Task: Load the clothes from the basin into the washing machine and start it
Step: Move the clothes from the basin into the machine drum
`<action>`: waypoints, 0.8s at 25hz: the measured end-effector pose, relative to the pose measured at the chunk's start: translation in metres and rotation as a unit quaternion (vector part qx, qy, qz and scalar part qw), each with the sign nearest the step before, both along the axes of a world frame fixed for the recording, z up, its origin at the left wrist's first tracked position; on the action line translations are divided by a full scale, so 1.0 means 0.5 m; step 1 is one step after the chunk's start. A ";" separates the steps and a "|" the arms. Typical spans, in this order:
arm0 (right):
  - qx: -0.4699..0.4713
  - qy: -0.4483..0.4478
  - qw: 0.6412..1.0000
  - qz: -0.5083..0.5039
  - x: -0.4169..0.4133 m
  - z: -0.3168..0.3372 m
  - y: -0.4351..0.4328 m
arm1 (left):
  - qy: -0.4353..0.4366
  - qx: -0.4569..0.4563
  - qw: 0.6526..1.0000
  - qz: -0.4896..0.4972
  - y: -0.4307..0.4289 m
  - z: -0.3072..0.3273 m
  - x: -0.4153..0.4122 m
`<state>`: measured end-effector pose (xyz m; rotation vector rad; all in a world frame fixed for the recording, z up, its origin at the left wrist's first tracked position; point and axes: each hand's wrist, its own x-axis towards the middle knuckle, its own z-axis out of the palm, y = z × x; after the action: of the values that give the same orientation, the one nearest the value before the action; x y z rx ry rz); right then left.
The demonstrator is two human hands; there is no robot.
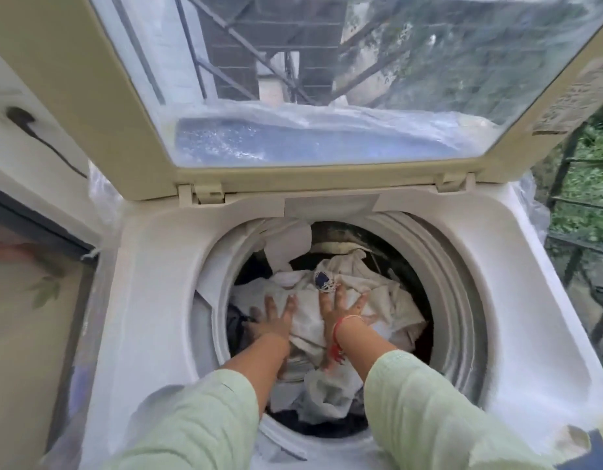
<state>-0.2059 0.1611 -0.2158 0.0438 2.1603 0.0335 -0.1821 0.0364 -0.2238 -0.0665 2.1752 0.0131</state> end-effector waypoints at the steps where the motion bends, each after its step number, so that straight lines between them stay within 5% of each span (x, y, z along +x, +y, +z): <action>1: -0.002 -0.013 1.000 0.004 -0.016 -0.016 -0.004 | 0.011 -0.015 1.000 -0.011 -0.005 -0.023 -0.010; 6: -0.013 -0.033 0.992 0.121 -0.088 -0.027 0.009 | 0.017 -0.029 0.999 -0.011 -0.012 -0.072 -0.067; 10: -0.056 0.010 0.998 0.041 -0.024 -0.007 0.032 | -0.056 0.000 0.998 -0.004 -0.010 -0.020 -0.047; 14: -0.033 -0.018 0.995 0.092 0.030 0.061 0.033 | -0.103 0.078 0.988 -0.083 -0.032 0.103 -0.031; 17: -0.110 -0.017 0.993 0.029 0.003 0.166 0.029 | 0.109 0.224 0.967 -0.063 -0.098 0.261 0.007; 20: -0.216 0.171 0.959 -0.069 0.027 0.285 0.004 | 0.357 0.313 0.880 0.015 -0.229 0.420 0.097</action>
<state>-0.1922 0.1633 -0.0731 -0.0570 2.4556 -0.5648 -0.1338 -0.0783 -0.0138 0.3255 2.7853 0.8800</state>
